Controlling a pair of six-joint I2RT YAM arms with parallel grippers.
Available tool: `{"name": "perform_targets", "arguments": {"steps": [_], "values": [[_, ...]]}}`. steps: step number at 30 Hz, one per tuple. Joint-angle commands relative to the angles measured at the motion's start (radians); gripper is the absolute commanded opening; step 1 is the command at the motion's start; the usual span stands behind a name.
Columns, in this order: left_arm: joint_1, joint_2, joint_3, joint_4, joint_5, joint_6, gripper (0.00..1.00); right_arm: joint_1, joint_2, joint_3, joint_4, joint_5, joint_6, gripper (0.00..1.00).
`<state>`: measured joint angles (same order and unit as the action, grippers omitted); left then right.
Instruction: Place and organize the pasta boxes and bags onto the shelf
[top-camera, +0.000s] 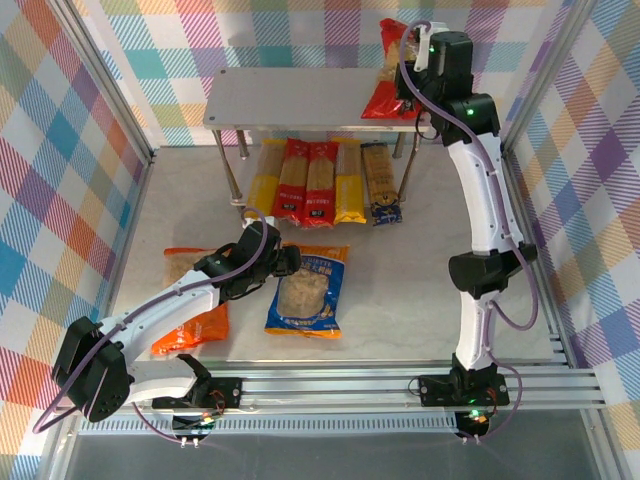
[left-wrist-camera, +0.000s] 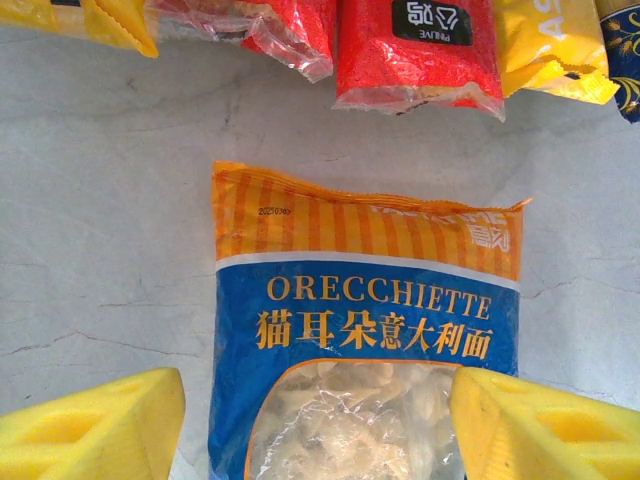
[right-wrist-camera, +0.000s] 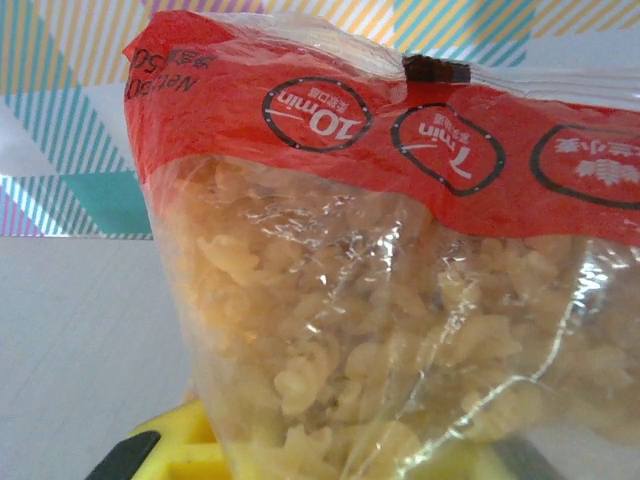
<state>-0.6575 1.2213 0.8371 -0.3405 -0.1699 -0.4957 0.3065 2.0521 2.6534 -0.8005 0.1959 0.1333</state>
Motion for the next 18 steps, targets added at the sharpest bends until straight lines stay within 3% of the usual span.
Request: {"name": "perform_targets", "arguments": {"steps": [1,13,16,18], "values": [[0.009,-0.014,0.019,-0.019,-0.01,0.016,0.7,-0.006,0.018,0.048,0.117,-0.03,0.024,0.0],[0.015,-0.02,0.014,-0.026,-0.018,0.017,0.71,-0.007,0.103,0.045,0.038,-0.079,0.041,0.0],[0.016,-0.015,0.017,-0.026,-0.014,0.017,0.71,-0.007,0.11,0.037,0.024,-0.079,0.049,0.12],[0.017,-0.014,0.018,-0.027,-0.013,0.018,0.71,-0.007,0.11,0.027,0.017,-0.079,0.054,0.29]]}}
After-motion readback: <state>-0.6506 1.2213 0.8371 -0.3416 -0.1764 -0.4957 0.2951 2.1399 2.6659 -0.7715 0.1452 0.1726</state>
